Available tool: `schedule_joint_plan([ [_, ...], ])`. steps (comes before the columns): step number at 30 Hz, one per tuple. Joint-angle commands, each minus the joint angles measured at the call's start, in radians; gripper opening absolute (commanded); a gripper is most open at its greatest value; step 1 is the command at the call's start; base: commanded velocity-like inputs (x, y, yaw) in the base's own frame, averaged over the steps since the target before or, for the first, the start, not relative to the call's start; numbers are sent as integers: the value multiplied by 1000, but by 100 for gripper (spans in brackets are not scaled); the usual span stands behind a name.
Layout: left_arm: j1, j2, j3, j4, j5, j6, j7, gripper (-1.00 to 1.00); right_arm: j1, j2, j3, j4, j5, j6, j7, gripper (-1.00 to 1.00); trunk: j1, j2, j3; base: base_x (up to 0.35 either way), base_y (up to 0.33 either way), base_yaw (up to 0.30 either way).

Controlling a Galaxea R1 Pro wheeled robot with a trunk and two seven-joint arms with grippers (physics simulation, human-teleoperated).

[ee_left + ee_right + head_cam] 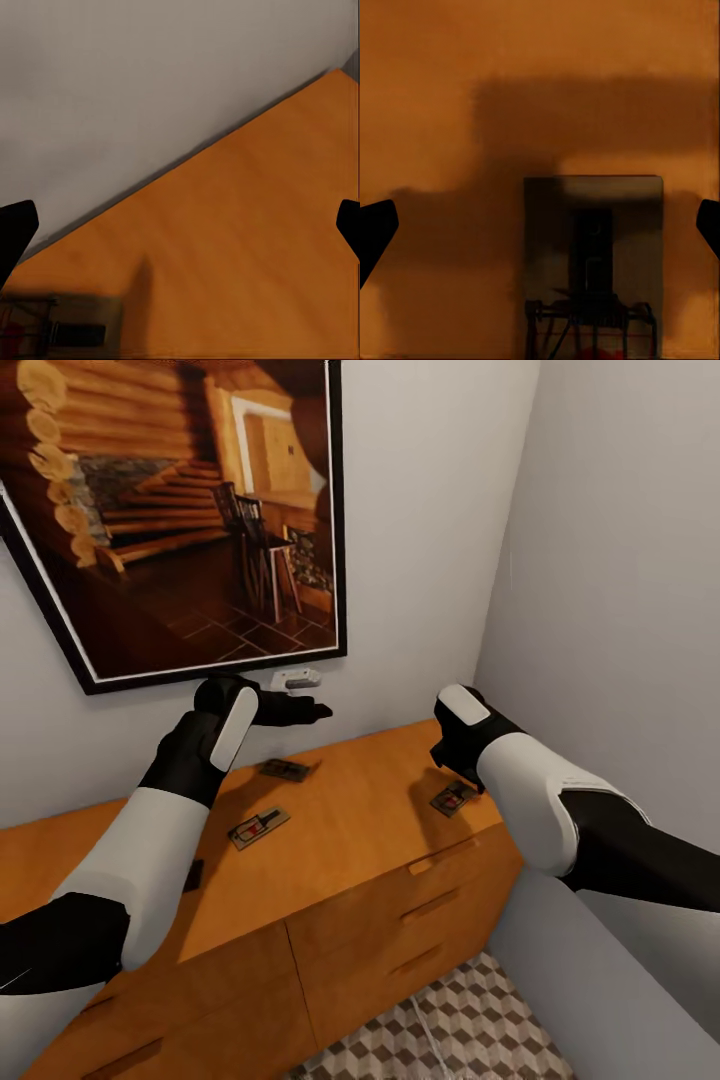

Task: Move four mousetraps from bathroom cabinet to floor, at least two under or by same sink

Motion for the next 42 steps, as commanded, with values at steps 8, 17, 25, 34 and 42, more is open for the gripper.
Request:
schedule_joint_plan([
  [8, -1, -1, 0, -2, 0, 2, 0, 100, 1, -6, -8, -2, 5, 9, -5, 100, 0, -1, -1, -53, 12, 0],
  [17, -1, -2, 0, -2, 0, 1, 0, 100, 2, -7, -8, -2, 5, 9, -5, 100, 0, -1, -1, -77, 2, 0],
  [25, -1, 0, 0, -2, 0, 1, 0, 100, 2, -6, -8, -2, 4, 8, -5, 100, 0, -1, -1, -196, -13, 0],
  [34, -1, 4, 1, -4, 0, 1, 0, 100, 2, -5, -8, 1, 0, 7, -5, 100, 0, -1, -1, -37, -4, 0],
  [42, -1, 3, 1, -9, 0, 1, 0, 100, 19, -3, -7, 0, -1, 7, -3, 100, 0, -1, -1, -2, 0, 0],
])
